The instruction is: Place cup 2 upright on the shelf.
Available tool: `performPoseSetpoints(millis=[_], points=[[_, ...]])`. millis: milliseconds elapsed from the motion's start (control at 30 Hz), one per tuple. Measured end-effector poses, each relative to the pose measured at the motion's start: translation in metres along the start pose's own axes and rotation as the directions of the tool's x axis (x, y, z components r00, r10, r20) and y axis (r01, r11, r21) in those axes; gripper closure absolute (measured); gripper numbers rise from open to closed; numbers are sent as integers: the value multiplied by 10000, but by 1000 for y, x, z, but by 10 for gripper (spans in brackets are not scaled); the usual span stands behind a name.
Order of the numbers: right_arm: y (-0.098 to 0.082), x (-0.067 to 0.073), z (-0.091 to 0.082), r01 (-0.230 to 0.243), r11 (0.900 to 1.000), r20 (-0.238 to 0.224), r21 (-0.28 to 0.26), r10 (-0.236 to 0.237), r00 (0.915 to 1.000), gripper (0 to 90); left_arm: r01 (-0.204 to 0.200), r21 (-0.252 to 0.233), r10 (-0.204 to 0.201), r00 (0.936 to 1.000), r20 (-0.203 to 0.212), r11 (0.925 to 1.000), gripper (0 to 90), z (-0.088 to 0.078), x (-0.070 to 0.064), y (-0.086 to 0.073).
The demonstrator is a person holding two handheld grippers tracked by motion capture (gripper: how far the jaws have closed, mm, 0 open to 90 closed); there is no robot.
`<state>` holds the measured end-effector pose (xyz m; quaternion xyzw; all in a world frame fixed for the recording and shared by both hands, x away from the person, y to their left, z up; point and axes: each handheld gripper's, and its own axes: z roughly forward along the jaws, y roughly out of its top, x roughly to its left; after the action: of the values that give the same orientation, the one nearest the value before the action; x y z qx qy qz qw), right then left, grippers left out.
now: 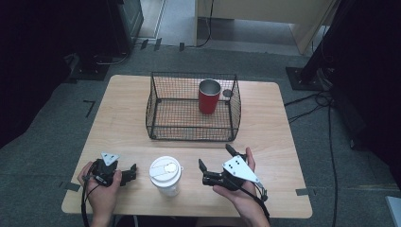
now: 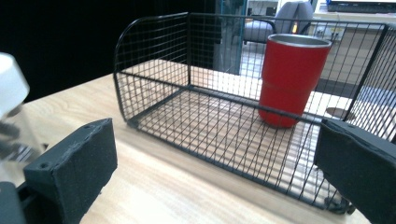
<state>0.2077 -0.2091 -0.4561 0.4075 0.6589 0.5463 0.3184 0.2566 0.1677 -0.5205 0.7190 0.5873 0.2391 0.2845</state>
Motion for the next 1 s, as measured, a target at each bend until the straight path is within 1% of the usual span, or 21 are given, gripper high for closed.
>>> performPoseSetpoints(millis=[67, 133, 200, 433, 500, 633, 700, 833, 867, 933, 1000], points=[[-6, 5, -3, 21, 10000, -166, 39, -20, 9999, 0, -1, 3, 1, 10000, 2, 10000, 0, 0, 0, 0], [-9, 7, -3, 22, 10000, -226, 55, -21, 9997, 0, -3, 0, 3, 10000, 0, 10000, 0, 0, 0, 0], [-14, 11, -3, 99, 9998, -380, 174, -92, 9992, 0, 1, 0, -1, 10000, 0, 10000, 0, 0, 0, 0], [-29, 29, -2, -44, 9991, -959, 431, 85, 9954, 0, -1, 0, 1, 10000, 2, 10000, 0, 0, 0, 0], [-31, 34, -2, 15, 9988, -1099, 485, 38, 9939, 0, -3, 1, 3, 10000, 2, 10000, 0, 0, 0, 0], [-33, 44, -2, -81, 9986, -1434, 518, 155, 9896, 0, -7, 4, 7, 10000, 2, 10000, 0, 0, 0, 0], [-33, 48, -3, -250, 9983, -1596, 524, 331, 9866, 0, -2, 4, 2, 10000, 1, 10000, 0, 0, 0, 0], [-33, 53, -5, -233, 9979, -2049, 600, 351, 9782, 0, -4, 0, 4, 10000, 1, 10000, 0, 0, 0, 0], [-33, 56, -5, -248, 9976, -2207, 650, 386, 9746, 0, -6, 3, 6, 10000, 2, 10000, 0, 0, 0, 0], [-33, 56, -5, -212, 9979, -2275, 618, 348, 9732, 0, 1, 0, -1, 10000, 0, 10000, 0, 0, 0, 0], [-33, 58, -5, -292, 9978, -2354, 602, 426, 9710, 0, 1, 0, -1, 10000, 1, 10000, 0, 0, 0, 0]])
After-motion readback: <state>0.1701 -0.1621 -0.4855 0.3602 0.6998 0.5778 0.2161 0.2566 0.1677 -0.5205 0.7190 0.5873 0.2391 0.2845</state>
